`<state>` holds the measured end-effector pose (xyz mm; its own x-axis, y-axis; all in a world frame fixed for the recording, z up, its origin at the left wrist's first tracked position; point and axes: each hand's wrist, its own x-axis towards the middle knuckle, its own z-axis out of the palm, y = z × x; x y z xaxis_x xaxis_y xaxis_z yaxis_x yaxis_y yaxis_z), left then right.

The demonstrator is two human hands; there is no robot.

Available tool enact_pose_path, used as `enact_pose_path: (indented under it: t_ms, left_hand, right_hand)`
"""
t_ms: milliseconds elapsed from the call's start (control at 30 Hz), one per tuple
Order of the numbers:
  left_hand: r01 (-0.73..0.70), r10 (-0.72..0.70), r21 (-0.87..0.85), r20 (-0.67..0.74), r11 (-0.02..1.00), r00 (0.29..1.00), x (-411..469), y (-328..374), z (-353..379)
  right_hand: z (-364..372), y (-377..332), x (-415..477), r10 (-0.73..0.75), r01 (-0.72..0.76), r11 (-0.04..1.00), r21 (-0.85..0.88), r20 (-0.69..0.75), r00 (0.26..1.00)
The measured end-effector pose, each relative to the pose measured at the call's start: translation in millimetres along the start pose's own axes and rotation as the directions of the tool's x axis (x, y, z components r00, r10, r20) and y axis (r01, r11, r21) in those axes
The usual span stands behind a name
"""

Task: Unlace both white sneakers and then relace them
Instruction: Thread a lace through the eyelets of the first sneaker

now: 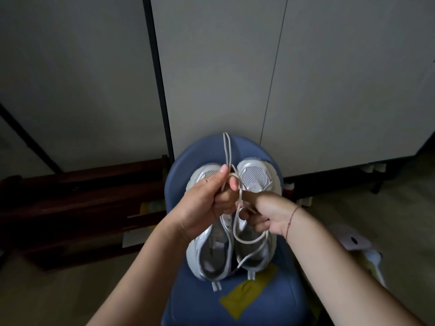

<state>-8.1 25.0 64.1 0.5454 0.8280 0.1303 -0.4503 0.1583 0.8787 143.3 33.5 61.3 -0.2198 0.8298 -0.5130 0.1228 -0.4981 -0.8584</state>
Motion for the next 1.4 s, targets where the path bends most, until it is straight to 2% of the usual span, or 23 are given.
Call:
enact_pose_path:
  t_ms: [133, 233, 333, 367, 433, 500, 567, 633, 733, 800, 833, 900, 967, 1033, 1100, 1267, 1333, 1400]
  left_hand:
    - [0.005, -0.002, -0.034, 0.092, 0.999, 0.996, -3, -1, 9]
    - [0.007, 0.012, -0.120, 0.153, 0.993, 0.988, -9, 1, 16]
    - [0.020, -0.007, -0.093, 0.143, 0.995, 0.990, -15, 1, 15]
    - [0.030, -0.026, -0.047, 0.088, 0.998, 0.996, -16, -1, 13]
    - [0.070, -0.059, 0.084, -0.129, 0.994, 0.990, -15, -5, 7]
    - [0.150, -0.069, 0.185, -0.383, 0.971, 0.921, -14, -13, -4]
    - [0.215, -0.098, 0.195, -0.480, 0.957, 0.872, -12, -17, -13]
    - [0.232, -0.164, 0.120, -0.415, 0.965, 0.895, -10, -18, -14]
    - [0.219, -0.239, -0.099, -0.301, 0.971, 0.923, -4, -17, -8]
    - [0.161, -0.204, -0.150, -0.334, 0.975, 0.920, -2, -19, -3]
    - [0.125, -0.162, -0.123, -0.371, 0.984, 0.914, -2, -20, -1]
    - [0.068, -0.059, 0.006, -0.421, 0.998, 0.905, -3, -21, 3]
    - [0.045, 0.016, 0.150, -0.382, 0.988, 0.924, -4, -21, 7]
    - [0.037, 0.038, 0.263, -0.274, 0.964, 0.961, -7, -21, 10]
    - [0.071, -0.018, 0.320, -0.167, 0.945, 0.986, -11, -21, 12]
    - [0.219, -0.250, 0.474, 0.003, 0.853, 0.968, -21, -22, 11]
    - [0.292, -0.302, 0.465, -0.053, 0.836, 0.952, -22, -23, 10]
    - [0.344, -0.286, 0.362, -0.204, 0.867, 0.936, -19, -26, 9]
  right_hand:
    - [7, 9, 2, 0.045, -0.045, 0.997, 0.068, 0.001, 0.999]
    - [13, 12, -1, 0.061, -0.062, 0.994, 0.090, 0.010, 0.998]
    - [14, 9, -2, -0.065, 0.068, 0.965, 0.252, -0.021, 0.998]
    - [14, 8, -4, -0.137, 0.142, 0.955, 0.260, -0.039, 0.990]
    - [12, 6, -9, -0.271, 0.276, 0.933, 0.229, -0.056, 0.961]
    - [6, 5, -18, -0.336, 0.336, 0.921, 0.196, -0.037, 0.941]
    - [2, 3, -29, -0.370, 0.357, 0.923, 0.146, 0.074, 0.926]
    - [2, 2, -40, -0.350, 0.340, 0.937, 0.082, 0.219, 0.911]
    - [4, 5, -52, -0.207, 0.279, 0.955, -0.103, 0.442, 0.873]
    - [5, 9, -57, -0.107, 0.259, 0.939, -0.228, 0.522, 0.846]
    - [4, 10, -58, -0.083, 0.243, 0.936, -0.254, 0.513, 0.854]
    - [-1, 11, -53, -0.093, 0.190, 0.959, -0.212, 0.400, 0.912]
    - [-10, 12, -43, -0.149, 0.160, 0.987, -0.027, 0.241, 0.959]
    - [-16, 12, -34, -0.172, 0.135, 0.969, 0.207, 0.173, 0.970]
    - [-17, 12, -29, -0.171, 0.109, 0.931, 0.347, 0.154, 0.973]
    - [-16, 9, -23, -0.165, 0.132, 0.887, 0.442, 0.038, 0.986]
    - [-20, 7, -21, -0.184, 0.140, 0.877, 0.460, 0.053, 0.982]
    - [-22, 5, -26, -0.208, 0.149, 0.904, 0.400, 0.108, 0.972]
